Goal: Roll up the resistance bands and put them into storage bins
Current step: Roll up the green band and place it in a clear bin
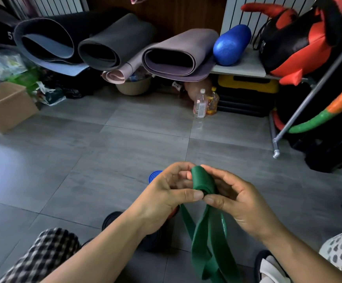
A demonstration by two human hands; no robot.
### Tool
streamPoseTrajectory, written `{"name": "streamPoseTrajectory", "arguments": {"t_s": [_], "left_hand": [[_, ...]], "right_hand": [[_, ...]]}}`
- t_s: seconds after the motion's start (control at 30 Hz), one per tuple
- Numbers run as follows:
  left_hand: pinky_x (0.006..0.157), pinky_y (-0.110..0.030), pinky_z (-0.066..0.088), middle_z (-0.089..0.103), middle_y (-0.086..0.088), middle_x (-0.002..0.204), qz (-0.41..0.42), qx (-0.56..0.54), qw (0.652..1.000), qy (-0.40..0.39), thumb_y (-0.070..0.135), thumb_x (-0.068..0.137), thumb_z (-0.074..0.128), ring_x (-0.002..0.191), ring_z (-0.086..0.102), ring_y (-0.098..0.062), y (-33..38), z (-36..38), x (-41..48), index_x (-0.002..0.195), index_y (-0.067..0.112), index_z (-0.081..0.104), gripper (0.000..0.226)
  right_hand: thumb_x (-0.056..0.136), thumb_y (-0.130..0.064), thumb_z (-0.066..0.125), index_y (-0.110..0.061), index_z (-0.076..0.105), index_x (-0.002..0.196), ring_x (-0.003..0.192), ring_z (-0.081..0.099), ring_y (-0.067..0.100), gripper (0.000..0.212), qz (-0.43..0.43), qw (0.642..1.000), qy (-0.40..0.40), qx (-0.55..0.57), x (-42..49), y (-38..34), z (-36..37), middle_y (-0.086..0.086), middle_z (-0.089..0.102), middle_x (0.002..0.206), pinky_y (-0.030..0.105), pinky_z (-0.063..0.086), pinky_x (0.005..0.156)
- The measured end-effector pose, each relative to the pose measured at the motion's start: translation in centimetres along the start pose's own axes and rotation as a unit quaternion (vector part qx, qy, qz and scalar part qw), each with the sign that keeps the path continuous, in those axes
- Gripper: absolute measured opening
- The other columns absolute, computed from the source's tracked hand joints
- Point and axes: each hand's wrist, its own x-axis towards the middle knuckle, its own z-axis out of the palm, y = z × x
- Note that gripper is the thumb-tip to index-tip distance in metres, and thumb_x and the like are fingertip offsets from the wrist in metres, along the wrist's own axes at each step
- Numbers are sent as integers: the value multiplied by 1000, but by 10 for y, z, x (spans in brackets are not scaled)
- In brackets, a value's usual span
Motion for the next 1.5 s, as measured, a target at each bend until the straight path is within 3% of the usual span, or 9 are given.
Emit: {"name": "streamPoseTrajectory", "arguments": {"t_s": [0.2,0.37,0.5,0.67,0.87,0.97,1.07,1.3,1.5], "left_hand": [[65,-23,55,63,-13,89,-58,-75,994,62,-6,64,74,73,67,-18,-6,0,2,108,-1,56,48],[57,-20,51,67,1,71,-95,33,990,95,9,81,63,64,63,-8,-12,2,8,88,3,63,9],[58,-20,47,67,-4,77,-115,-16,988,106,9,78,64,64,61,-9,-11,1,10,92,4,65,16],[67,-27,56,69,-19,91,-99,-152,981,66,11,77,66,79,68,-23,-10,4,10,94,-7,66,25],[81,-32,55,65,-21,103,-98,-224,970,-3,19,78,60,92,66,-27,-15,5,7,109,-11,60,43],[87,-34,51,61,-16,108,-122,-227,966,2,23,77,67,95,61,-24,-20,-1,10,112,0,58,42],[66,-22,53,63,-9,89,-126,-37,988,76,15,88,57,76,60,-18,-20,-4,15,96,8,60,11],[59,-15,49,62,-10,79,-92,148,979,110,13,82,66,63,59,-6,-23,9,14,92,-5,66,21],[57,-23,50,69,-8,70,-103,-9,986,130,5,85,56,63,65,-15,-15,11,18,72,6,69,19]], "right_hand": [[67,-49,65,-31,55,121,103,54,-1,58,-58,950,57,-303,4,1,0,-10,62,109,13,42,90],[74,-43,54,-12,60,118,96,50,8,55,-152,866,49,-474,6,4,4,-1,63,102,18,39,86],[76,-43,52,-14,55,123,102,48,3,55,-163,867,38,-469,7,-1,4,-2,59,109,12,34,92],[63,-59,63,-45,44,117,111,45,-7,59,-97,955,83,-267,8,-1,6,-23,47,112,3,31,91],[61,-56,72,-35,59,105,100,58,8,50,-121,976,111,-143,9,1,18,-14,60,100,14,44,85],[61,-51,72,-36,58,105,97,58,1,49,-98,965,92,-224,11,-4,11,-15,63,99,11,43,84],[66,-44,77,-20,61,113,95,54,1,54,-71,918,62,-386,15,-9,0,-13,60,103,10,40,80],[75,-41,69,-18,58,107,103,50,15,41,-67,825,0,-561,12,-8,7,-4,55,107,26,41,83],[68,-42,75,-20,50,127,110,34,5,68,-68,904,8,-422,16,-4,2,-14,42,112,16,28,96]]}}
